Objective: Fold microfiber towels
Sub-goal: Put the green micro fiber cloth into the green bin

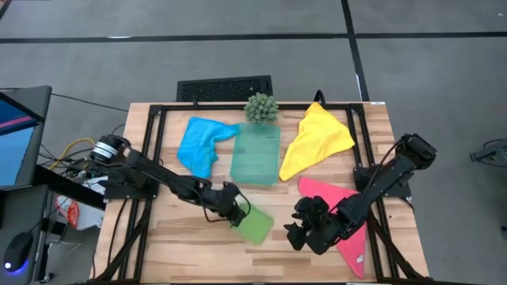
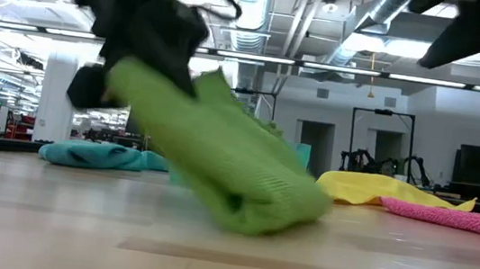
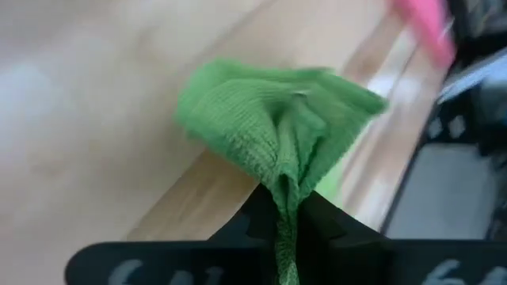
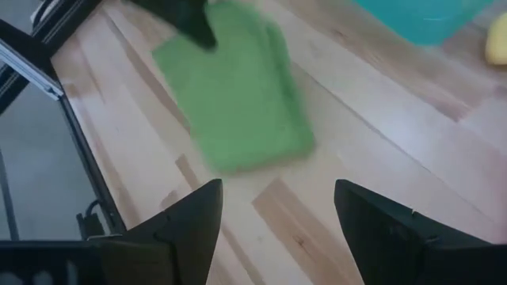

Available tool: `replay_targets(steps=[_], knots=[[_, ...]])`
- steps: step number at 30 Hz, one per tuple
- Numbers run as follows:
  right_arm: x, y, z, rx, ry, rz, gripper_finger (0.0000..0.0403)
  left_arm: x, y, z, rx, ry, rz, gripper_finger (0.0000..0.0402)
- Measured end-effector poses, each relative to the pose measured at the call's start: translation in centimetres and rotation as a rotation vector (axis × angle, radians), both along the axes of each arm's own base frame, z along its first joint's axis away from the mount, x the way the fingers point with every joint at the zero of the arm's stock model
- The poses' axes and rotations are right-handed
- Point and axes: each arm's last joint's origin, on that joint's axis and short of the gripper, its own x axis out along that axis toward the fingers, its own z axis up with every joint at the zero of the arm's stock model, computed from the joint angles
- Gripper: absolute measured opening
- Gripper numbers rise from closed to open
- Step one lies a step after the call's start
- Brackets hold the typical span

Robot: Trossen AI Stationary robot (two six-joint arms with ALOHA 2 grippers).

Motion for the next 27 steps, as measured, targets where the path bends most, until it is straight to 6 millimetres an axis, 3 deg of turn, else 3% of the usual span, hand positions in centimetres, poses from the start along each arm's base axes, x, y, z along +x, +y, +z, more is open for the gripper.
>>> replay_targets(steps=[8,15,21,27], knots=[[-2.9,0.3,1.5,-0.002,-0.040,-0.092,0.0269,-1.8,2.5,6.2,-0.013,-0.206,0.193,0.0002],[-3.5,0.7,1.6,0.006,-0.052,-0.101,0.0269,-3.2,7.6,9.9,0.047,-0.341,0.395,0.0002],[-3.4,0.7,1.4,0.008,-0.054,-0.118,0.0269,-3.3,13.8,9.2,0.126,-0.262,0.480,0.0001],[-3.4,0.7,1.4,0.004,-0.062,-0.125,0.0269,-2.6,19.1,6.5,0.128,-0.166,0.514,0.0004]])
